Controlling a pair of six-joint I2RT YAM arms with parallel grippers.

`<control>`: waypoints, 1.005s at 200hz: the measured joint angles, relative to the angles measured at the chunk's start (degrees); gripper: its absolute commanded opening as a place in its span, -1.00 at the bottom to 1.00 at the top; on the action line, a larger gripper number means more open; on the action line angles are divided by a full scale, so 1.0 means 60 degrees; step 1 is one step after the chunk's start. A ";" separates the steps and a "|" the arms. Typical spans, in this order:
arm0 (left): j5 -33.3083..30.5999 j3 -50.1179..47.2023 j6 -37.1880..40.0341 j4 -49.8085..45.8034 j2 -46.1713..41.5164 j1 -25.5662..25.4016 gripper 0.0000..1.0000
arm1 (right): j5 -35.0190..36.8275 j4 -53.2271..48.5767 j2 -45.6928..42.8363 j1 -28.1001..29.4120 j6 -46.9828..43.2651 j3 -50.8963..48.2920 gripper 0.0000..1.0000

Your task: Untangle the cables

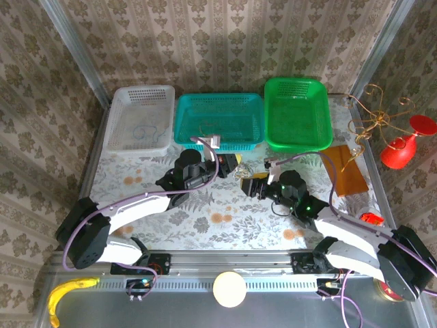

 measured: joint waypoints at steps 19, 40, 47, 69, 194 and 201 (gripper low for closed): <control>0.0000 0.0000 -0.0175 0.0197 0.0095 -0.0022 -1.00 | 0.0255 0.0353 0.0444 0.0193 -0.0124 0.0135 0.35; 0.0000 0.0000 -0.0368 0.0382 0.0211 -0.0124 -1.00 | 0.0670 0.0856 0.0900 0.0393 -0.0197 0.0280 0.33; 0.0000 0.0000 -0.0423 0.0426 0.0244 -0.0153 -1.00 | 0.0860 0.1024 0.1031 0.0463 -0.0219 0.0306 0.33; -0.0007 0.0000 -0.0539 0.0517 0.0317 -0.0299 -1.00 | 0.1464 0.1501 0.1450 0.0619 -0.0255 0.0412 0.31; -0.0076 0.0506 -0.1464 0.0699 -0.0091 -0.0499 -1.00 | 0.3646 0.2991 0.3843 0.0736 0.0164 0.0331 -0.88; -0.0076 0.0550 -0.1464 0.0627 -0.0266 -0.0499 -1.00 | 0.3668 0.2991 0.3861 0.0736 0.0160 0.0288 -0.94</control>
